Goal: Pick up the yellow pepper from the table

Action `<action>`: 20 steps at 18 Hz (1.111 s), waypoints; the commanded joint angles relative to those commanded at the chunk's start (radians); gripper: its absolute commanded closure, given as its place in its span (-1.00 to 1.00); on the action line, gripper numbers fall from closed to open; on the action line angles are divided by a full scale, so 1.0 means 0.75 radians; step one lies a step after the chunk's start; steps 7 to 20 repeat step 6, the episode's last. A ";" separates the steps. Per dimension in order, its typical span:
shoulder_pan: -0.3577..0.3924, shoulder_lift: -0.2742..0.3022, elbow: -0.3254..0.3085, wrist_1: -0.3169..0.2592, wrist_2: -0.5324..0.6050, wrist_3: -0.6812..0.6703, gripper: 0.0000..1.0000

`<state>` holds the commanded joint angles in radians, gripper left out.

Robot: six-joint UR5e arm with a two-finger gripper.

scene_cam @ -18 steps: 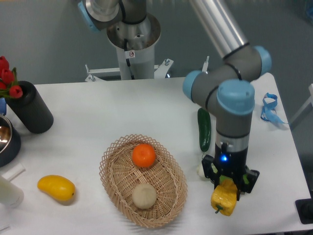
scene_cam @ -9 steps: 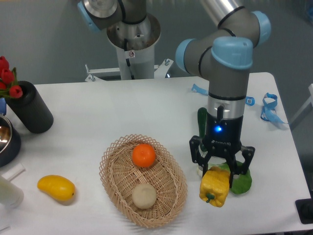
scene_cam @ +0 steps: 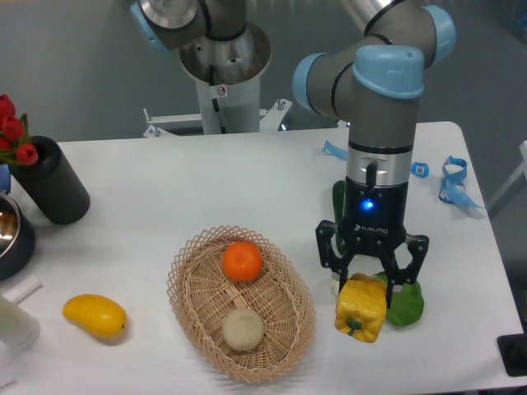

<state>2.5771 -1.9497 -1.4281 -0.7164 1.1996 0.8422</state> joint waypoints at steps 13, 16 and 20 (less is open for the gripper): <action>-0.008 -0.002 -0.006 0.000 -0.027 0.000 0.26; -0.008 -0.002 -0.006 0.000 -0.027 0.000 0.26; -0.008 -0.002 -0.006 0.000 -0.027 0.000 0.26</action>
